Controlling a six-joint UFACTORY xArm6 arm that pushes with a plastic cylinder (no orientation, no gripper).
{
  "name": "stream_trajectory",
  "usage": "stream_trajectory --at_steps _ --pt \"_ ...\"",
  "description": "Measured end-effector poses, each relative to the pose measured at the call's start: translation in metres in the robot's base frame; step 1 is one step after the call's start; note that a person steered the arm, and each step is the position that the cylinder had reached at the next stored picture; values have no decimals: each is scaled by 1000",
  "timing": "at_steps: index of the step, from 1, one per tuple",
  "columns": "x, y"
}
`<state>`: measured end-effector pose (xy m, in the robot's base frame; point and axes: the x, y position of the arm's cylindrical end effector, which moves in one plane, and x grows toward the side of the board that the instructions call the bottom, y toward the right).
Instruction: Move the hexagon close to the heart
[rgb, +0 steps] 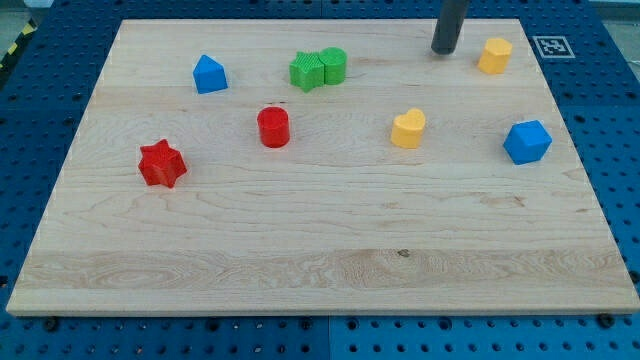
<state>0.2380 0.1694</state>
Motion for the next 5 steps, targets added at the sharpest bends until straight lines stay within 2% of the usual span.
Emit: stream_trajectory --at_steps 1,2,3,4,5 --pt "-28 58" --pt "-22 137" --pt "13 105" --pt "72 40" --pt "112 13"
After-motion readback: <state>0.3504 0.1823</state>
